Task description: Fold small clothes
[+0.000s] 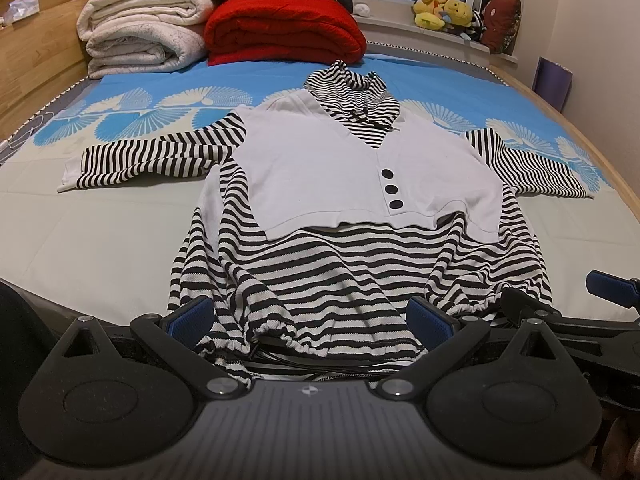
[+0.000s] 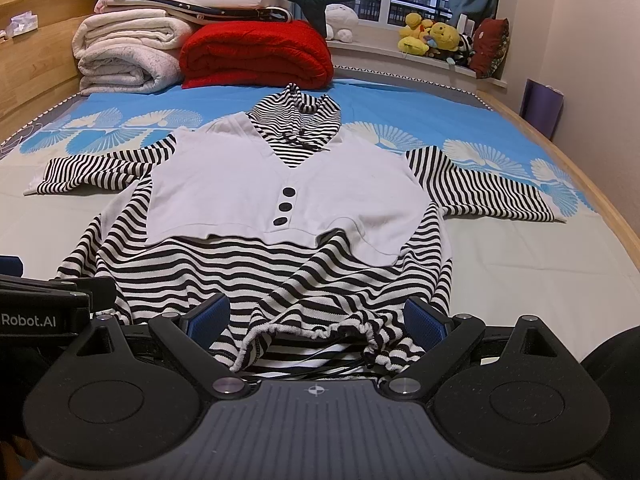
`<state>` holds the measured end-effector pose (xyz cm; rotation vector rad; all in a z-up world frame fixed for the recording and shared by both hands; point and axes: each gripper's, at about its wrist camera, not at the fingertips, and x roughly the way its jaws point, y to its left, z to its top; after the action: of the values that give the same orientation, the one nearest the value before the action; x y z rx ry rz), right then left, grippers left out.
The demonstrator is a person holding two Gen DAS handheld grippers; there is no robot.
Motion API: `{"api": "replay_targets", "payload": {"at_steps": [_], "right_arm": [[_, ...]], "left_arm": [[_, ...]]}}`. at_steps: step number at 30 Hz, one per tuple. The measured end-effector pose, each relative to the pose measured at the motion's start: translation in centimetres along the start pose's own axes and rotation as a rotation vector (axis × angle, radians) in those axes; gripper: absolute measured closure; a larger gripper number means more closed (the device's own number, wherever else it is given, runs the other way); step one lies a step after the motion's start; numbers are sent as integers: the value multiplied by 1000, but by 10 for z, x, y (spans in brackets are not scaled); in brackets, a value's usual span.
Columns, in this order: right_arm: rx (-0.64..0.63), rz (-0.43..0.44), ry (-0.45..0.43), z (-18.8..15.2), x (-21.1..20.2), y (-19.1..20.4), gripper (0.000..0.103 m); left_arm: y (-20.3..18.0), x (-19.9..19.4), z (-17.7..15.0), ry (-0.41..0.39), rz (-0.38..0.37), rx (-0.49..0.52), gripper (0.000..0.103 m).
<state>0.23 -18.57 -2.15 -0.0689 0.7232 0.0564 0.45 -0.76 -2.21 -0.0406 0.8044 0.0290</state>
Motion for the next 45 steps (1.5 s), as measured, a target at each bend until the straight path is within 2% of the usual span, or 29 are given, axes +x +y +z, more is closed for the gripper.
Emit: {"api": "replay_targets", "payload": {"at_steps": [17, 22, 26, 29, 34, 37, 39, 42, 45], "right_arm": [[30, -26, -14, 1, -5, -9, 9], [61, -55, -66, 9, -13, -16, 9], [115, -84, -131, 24, -25, -35, 12], [164, -91, -166, 47, -36, -57, 13], [211, -100, -272, 95, -50, -98, 13], [202, -126, -332, 113, -42, -124, 13], [188, -123, -343, 117, -28, -138, 13], [152, -54, -318, 121, 2, -152, 12], [159, -27, -296, 124, 21, -160, 12]], "left_arm": [[-5, -2, 8, -3, 7, 5, 1], [-7, -8, 9, -37, 17, 22, 1], [-6, -13, 13, -79, 24, 22, 1], [-5, -17, 19, -109, 25, 8, 2], [-5, -19, 29, -137, 41, -23, 4], [-8, -15, 30, -150, 65, 4, 4], [-9, -12, 28, -161, 90, 41, 4], [-6, -9, 26, -168, 127, 83, 4], [8, -9, 35, -124, 119, 21, 4]]}}
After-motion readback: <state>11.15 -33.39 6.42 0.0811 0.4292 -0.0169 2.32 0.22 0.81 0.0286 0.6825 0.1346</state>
